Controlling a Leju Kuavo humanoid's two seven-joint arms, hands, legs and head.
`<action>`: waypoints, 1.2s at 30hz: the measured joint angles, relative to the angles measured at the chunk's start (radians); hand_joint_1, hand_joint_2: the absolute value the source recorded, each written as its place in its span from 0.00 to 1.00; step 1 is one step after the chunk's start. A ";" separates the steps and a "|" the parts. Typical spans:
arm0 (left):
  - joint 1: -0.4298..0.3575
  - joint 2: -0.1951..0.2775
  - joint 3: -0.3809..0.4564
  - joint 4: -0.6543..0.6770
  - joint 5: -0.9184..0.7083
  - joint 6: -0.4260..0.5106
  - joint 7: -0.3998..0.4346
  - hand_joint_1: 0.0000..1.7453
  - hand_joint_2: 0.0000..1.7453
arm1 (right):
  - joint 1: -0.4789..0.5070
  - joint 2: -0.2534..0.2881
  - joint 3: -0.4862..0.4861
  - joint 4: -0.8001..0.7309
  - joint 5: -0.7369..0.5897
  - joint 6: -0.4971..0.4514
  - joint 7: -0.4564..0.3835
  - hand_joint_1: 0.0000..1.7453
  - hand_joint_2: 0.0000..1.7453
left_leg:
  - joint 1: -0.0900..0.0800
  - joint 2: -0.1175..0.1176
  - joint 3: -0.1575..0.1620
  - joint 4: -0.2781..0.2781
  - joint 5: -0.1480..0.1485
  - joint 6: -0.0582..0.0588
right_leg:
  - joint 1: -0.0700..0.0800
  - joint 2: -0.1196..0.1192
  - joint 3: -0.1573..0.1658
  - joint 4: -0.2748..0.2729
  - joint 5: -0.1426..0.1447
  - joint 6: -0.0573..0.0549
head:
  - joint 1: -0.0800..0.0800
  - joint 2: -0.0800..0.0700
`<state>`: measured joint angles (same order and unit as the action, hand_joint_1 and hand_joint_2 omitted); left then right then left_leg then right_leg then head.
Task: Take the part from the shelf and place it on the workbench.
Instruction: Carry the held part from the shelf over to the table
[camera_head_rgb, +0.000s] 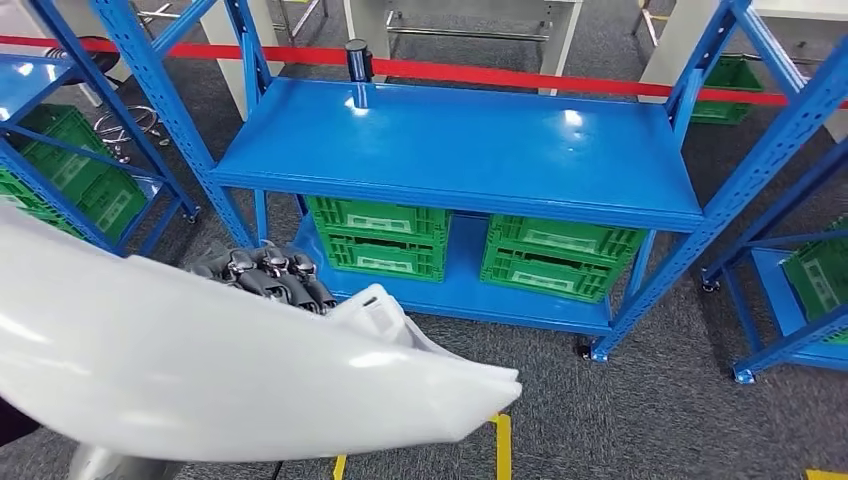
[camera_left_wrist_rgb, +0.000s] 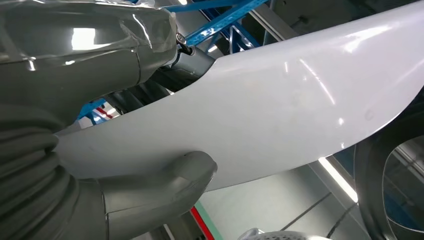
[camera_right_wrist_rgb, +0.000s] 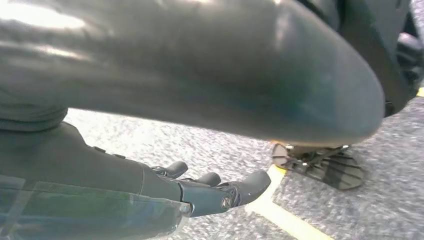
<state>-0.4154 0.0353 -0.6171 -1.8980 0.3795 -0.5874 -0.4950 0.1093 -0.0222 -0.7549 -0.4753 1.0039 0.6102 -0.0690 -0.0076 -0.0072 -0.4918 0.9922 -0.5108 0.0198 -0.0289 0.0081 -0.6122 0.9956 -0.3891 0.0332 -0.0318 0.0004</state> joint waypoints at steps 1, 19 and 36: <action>0.000 -0.002 0.000 -0.001 -0.001 0.000 0.002 1.00 1.00 | -0.003 0.001 0.000 0.006 0.005 -0.003 -0.010 0.00 0.00 | 0.000 0.002 -0.006 -0.009 0.013 0.009 | -0.001 0.000 -0.004 -0.001 0.004 0.005 | -0.001 0.000; 0.008 -0.008 -0.007 0.005 -0.033 -0.013 0.005 1.00 1.00 | -0.092 -0.043 0.006 0.184 0.059 -0.154 -0.140 0.00 0.00 | 0.004 0.008 -0.214 0.077 0.101 -0.017 | 0.006 -0.008 0.123 -0.014 -0.124 -0.039 | 0.007 0.000; 0.001 -0.014 -0.014 -0.009 -0.032 -0.028 0.003 1.00 1.00 | -0.099 -0.059 0.018 0.230 0.075 -0.143 -0.204 0.00 0.00 | -0.001 0.011 -0.047 -0.046 0.085 0.040 | 0.005 -0.009 -0.059 0.158 -0.150 -0.018 | 0.014 0.000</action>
<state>-0.4148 0.0208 -0.6313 -1.9067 0.3477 -0.6153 -0.4920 0.0102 -0.0816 -0.7370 -0.2452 1.0788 0.4670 -0.2732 -0.0086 0.0041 -0.5390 0.9467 -0.4255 0.0596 -0.0237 -0.0007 -0.6716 1.1535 -0.5389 0.0157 -0.0179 0.0004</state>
